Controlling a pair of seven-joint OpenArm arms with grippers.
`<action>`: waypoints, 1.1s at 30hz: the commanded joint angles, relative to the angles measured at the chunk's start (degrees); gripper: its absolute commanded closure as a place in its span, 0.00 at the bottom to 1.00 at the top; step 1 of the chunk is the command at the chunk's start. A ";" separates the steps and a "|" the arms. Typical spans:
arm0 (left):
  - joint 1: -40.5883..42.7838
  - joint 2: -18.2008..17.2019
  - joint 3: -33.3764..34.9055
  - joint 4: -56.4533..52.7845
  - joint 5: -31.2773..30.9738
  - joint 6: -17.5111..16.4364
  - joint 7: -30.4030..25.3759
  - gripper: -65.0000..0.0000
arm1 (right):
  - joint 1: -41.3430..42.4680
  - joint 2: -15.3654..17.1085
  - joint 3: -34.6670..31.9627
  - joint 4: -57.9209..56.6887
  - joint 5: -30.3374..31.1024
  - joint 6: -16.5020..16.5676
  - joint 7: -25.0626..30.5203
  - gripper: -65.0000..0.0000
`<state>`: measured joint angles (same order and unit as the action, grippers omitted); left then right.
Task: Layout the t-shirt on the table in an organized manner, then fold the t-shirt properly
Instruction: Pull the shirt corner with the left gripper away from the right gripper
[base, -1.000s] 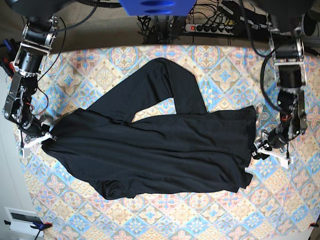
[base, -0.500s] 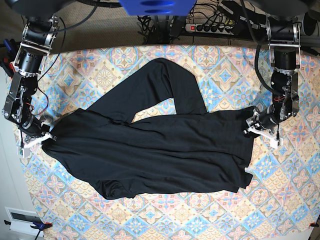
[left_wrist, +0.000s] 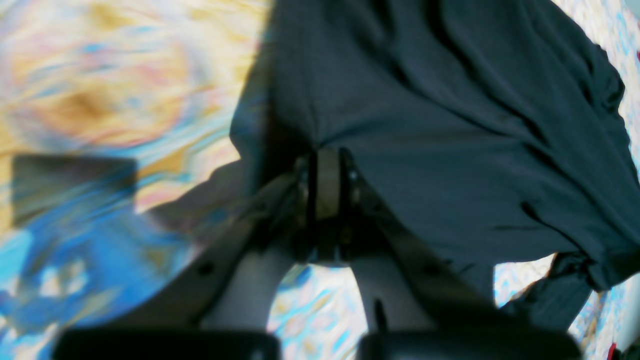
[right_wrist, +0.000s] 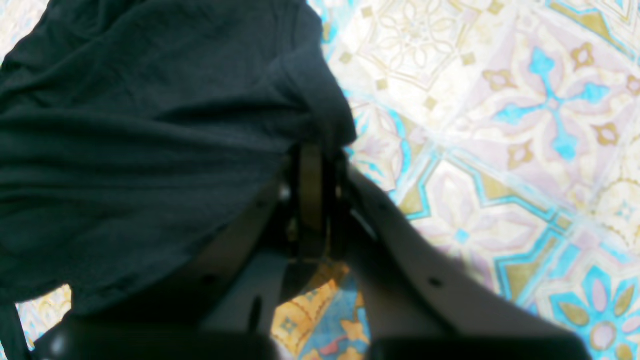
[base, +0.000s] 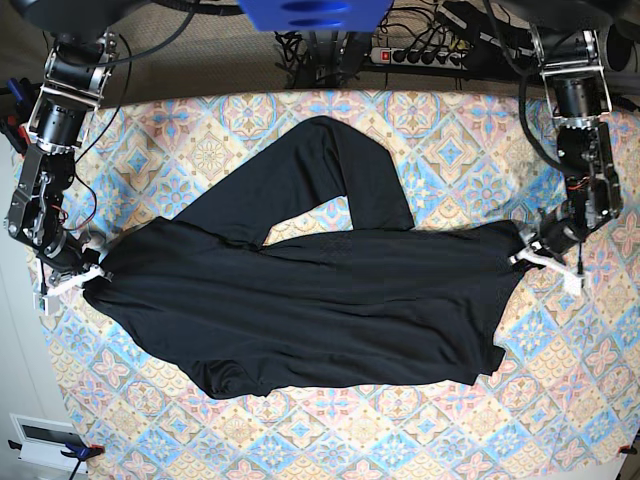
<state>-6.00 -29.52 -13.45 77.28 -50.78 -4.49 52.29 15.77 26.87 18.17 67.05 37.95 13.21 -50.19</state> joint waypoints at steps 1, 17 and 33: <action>-1.17 -0.50 -0.04 1.19 -0.86 -0.48 0.32 0.99 | 1.33 1.39 0.42 1.04 0.77 0.11 1.18 1.00; 5.87 -3.49 -0.39 1.19 -0.69 -0.74 1.29 0.99 | -1.40 3.06 0.77 1.04 0.59 0.11 -0.31 1.00; 8.51 -5.78 -0.22 1.19 -0.60 -0.74 1.47 0.99 | -2.71 2.97 0.24 0.95 0.59 0.11 -0.31 1.00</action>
<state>3.20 -33.65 -12.99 77.62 -51.03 -5.15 54.35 11.88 28.42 18.11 67.07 37.93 13.23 -51.72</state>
